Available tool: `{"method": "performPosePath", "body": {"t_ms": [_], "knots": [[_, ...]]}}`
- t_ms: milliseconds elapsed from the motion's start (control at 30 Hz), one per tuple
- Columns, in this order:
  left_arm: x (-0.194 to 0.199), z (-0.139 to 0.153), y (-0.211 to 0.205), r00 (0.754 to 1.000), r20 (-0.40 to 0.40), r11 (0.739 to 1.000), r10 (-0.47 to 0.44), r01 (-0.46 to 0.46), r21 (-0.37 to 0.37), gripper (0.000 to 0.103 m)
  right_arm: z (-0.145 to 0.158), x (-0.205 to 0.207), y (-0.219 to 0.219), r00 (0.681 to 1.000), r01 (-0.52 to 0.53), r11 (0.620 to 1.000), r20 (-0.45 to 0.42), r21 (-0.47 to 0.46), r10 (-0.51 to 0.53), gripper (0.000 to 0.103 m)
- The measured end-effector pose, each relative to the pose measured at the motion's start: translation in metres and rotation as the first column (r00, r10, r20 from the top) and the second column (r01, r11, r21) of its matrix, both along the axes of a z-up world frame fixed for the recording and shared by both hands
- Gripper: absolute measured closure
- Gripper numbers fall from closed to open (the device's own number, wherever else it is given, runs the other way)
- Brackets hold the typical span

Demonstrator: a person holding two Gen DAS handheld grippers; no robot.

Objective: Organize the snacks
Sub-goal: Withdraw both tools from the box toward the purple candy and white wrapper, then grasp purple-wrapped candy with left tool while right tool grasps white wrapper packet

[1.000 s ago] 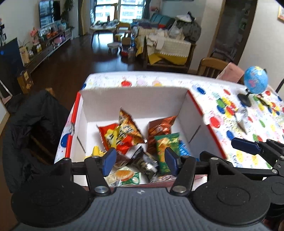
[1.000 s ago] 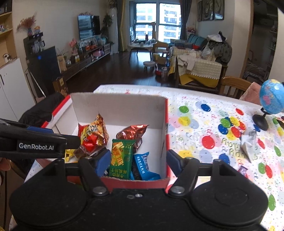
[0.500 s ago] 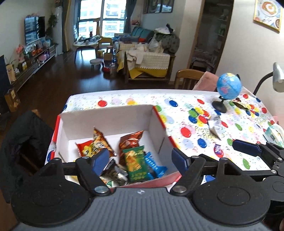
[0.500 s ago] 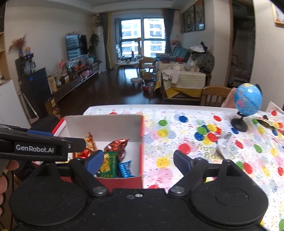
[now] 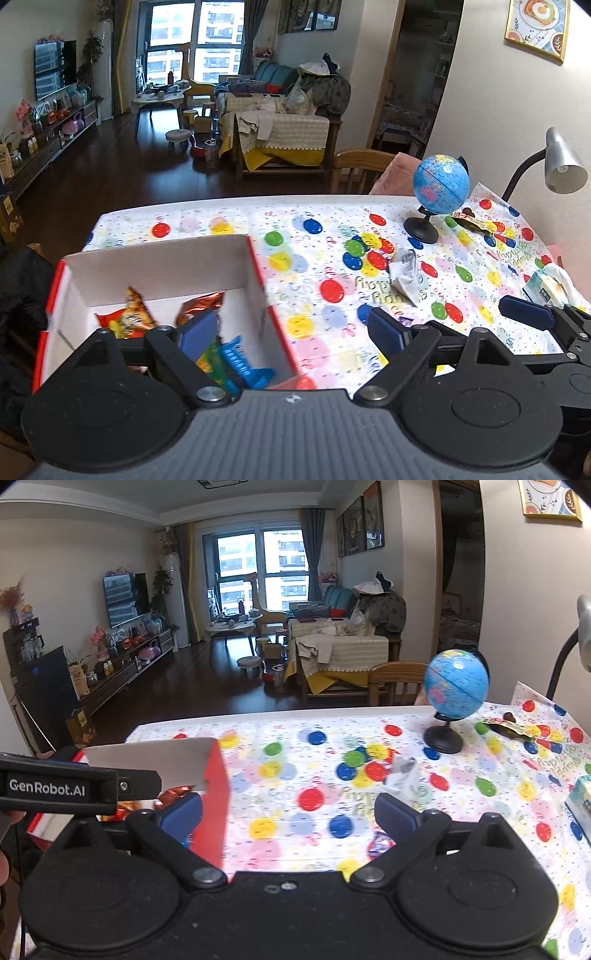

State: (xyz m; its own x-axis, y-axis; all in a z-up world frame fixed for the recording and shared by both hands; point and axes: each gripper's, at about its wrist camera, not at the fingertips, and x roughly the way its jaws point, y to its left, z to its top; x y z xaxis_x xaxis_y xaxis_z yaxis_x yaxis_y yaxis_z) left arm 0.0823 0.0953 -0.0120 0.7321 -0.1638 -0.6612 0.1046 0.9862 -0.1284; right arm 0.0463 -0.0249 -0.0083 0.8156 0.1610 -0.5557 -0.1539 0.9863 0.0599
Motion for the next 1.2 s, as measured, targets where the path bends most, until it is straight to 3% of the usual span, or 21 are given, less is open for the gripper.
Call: {"method": "performPosePath", "body": {"t_ms": [200, 367, 700, 1200], "knots": [[0.022, -0.010, -0.043, 1.000, -0.022, 1.000, -0.002, 0.001, -0.023, 0.003, -0.008, 0.017, -0.047, 1.000, 0.009, 1.000, -0.015, 0.002, -0.009, 0.000], [0.042, -0.023, -0.084, 1.000, -0.025, 1.000, -0.002, 0.002, 0.000, 0.002, -0.021, 0.032, -0.091, 0.999, 0.040, 0.999, -0.028, 0.001, -0.040, 0.000], [0.095, -0.062, -0.145, 0.992, -0.121, 0.998, 0.047, -0.040, 0.056, 0.002, -0.042, 0.077, -0.174, 0.989, 0.138, 0.990, -0.043, 0.002, -0.138, 0.000], [0.148, -0.131, -0.200, 0.962, -0.271, 0.992, 0.026, 0.009, 0.127, 0.002, -0.088, 0.174, -0.182, 0.981, 0.045, 0.997, -0.190, 0.063, -0.032, 0.005]]}}
